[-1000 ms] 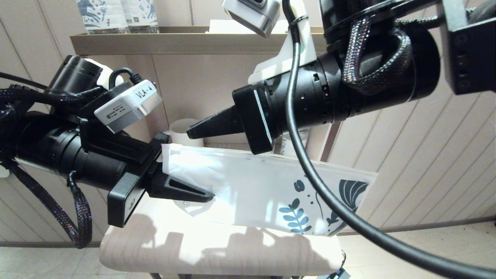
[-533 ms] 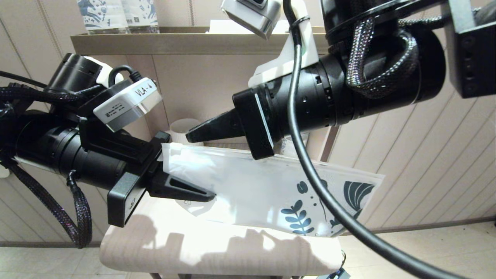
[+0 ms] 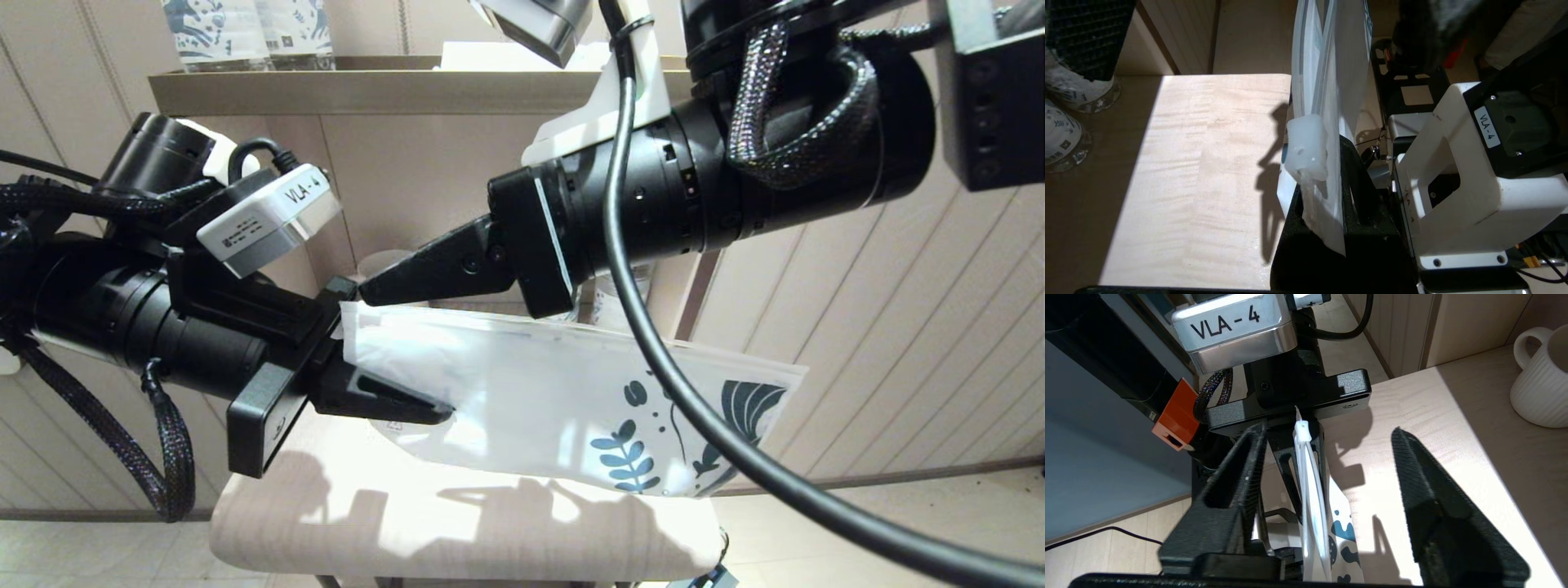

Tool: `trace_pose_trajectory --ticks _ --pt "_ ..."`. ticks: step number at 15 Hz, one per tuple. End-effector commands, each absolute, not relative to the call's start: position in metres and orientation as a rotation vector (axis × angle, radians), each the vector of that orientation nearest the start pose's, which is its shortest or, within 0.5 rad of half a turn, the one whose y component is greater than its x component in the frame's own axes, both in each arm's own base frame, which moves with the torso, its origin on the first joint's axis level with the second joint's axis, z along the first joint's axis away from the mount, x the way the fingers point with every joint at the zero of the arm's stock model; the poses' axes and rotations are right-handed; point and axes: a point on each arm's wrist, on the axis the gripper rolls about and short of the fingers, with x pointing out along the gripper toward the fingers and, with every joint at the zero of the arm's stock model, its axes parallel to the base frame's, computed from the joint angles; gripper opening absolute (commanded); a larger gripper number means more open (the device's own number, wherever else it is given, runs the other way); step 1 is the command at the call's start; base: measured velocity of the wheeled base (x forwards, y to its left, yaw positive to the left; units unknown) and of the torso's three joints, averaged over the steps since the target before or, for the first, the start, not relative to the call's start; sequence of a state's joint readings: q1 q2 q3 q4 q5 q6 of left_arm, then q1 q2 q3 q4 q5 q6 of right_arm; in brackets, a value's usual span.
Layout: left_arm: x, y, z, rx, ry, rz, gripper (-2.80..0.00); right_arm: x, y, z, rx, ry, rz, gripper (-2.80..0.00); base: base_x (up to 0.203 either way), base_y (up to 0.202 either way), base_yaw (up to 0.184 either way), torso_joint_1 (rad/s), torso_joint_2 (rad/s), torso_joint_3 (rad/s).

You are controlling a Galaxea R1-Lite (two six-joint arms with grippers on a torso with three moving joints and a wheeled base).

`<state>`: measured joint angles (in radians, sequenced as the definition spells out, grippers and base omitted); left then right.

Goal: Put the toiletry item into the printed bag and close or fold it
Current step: Hand it to the other hand

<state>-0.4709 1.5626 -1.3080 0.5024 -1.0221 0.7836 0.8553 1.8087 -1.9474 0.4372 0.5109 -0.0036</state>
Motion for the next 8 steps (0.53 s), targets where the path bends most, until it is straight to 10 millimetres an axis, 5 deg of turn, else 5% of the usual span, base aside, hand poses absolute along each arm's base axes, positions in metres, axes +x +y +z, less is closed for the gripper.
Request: trace_pose_trajectory --ticks 1,8 --pt "0.217 -0.132 0.265 0.379 0.188 -1.626 -2.80 0.208 0.257 0.359 -0.060 0.325 1.360 0.00 0.000 0.000 0.000 0.000 0.00 0.000" --pt "0.218 -0.132 0.264 0.378 0.189 -1.626 -2.80 0.217 0.273 0.344 -0.064 0.368 1.381 0.00 0.000 0.000 0.000 0.000 0.00 0.000"
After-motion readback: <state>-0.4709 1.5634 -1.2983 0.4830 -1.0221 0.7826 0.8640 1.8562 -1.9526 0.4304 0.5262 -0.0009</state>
